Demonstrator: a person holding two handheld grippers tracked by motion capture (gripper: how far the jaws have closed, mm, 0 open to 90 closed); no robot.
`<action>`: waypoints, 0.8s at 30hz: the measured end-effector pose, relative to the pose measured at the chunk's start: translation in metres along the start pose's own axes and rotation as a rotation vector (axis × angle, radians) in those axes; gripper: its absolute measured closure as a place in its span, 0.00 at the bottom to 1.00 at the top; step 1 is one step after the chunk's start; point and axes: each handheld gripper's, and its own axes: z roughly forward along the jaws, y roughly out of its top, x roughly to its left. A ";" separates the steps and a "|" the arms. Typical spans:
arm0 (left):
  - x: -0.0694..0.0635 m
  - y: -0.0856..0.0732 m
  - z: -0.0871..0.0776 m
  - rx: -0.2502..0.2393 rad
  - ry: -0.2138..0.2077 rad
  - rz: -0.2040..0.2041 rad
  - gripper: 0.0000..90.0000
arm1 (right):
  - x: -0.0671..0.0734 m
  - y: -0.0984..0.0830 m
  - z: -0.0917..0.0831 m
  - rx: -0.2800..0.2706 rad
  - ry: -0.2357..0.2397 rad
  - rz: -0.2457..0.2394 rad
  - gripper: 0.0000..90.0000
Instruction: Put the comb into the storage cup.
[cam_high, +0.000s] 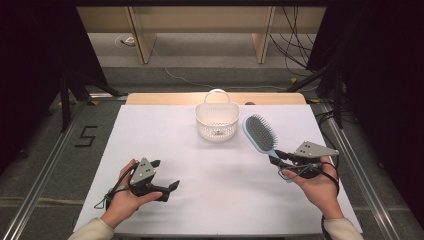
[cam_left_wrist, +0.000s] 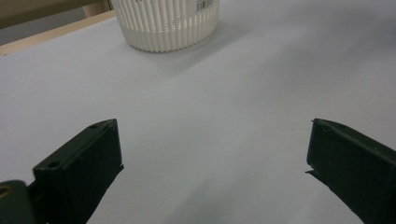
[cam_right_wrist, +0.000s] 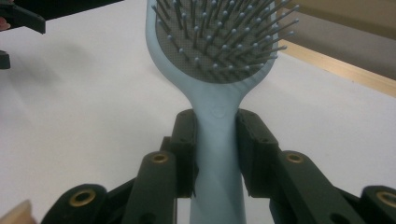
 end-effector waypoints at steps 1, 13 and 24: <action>0.000 0.000 0.000 0.000 -0.001 0.001 0.03 | 0.000 0.000 0.000 -0.005 -0.002 -0.001 0.78; -0.001 0.001 0.001 0.000 -0.002 0.002 0.03 | 0.000 0.004 0.002 -0.019 -0.010 0.005 0.78; -0.001 0.001 0.002 0.002 -0.003 0.006 0.03 | -0.002 0.005 0.004 -0.033 -0.023 0.017 0.78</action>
